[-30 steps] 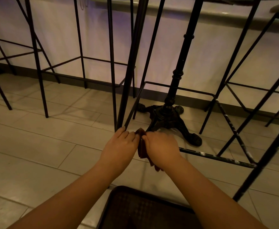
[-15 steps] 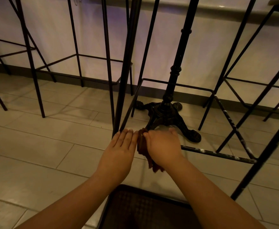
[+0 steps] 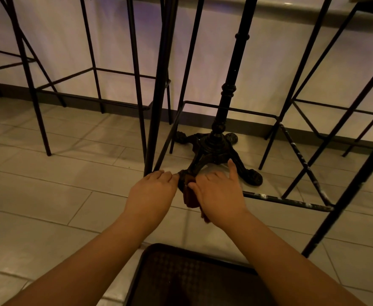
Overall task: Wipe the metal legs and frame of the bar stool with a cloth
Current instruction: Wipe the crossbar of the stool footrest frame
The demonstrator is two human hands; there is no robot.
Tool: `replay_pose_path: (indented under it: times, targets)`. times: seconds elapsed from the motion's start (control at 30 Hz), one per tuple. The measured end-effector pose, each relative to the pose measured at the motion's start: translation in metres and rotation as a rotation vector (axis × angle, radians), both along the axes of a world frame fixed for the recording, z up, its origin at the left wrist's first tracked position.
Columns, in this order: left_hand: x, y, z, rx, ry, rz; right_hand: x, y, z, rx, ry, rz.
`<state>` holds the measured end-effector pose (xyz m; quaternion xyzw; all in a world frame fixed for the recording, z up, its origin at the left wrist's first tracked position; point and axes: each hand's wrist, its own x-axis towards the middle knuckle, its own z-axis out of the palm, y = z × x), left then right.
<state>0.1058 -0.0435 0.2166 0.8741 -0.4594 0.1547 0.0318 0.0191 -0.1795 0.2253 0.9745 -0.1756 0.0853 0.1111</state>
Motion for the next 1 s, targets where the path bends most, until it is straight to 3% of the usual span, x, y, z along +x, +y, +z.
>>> replay_pose_path:
  times: [0.27,0.37,0.43,0.53,0.63,0.7,0.8,0.9,1.0]
  targets:
    - [0.006,-0.004,0.000,0.030,0.040,-0.025,0.011,0.003,0.002,0.120,0.054,-0.158]
    - [0.002,-0.005,0.009,-0.229,0.198,-0.029,0.008,0.001,0.004,0.132,0.075,-0.090]
    - [-0.004,-0.011,0.015,-0.427,0.357,-0.152,0.004,-0.006,0.009,0.159,0.140,-0.022]
    - [-0.017,-0.028,0.019,-0.319,0.580,-0.340,0.000,-0.023,0.024,0.365,0.216,-0.029]
    - [-0.021,-0.036,0.013,-0.167,0.427,-0.327,-0.022,-0.044,0.039,0.609,0.012,-0.070]
    - [-0.019,-0.036,0.013,-0.119,0.323,-0.322,-0.051,-0.059,0.041,0.457,-0.055,-0.007]
    - [-0.021,-0.043,0.016,-0.064,0.235,-0.301,-0.094,-0.077,0.034,0.216,0.054,0.042]
    - [-0.026,-0.050,0.018,-0.067,0.322,-0.281,-0.110,-0.082,0.022,0.152,0.093,0.026]
    - [-0.027,-0.051,0.017,-0.083,0.404,-0.277,-0.109,-0.081,0.015,0.160,-0.021,0.052]
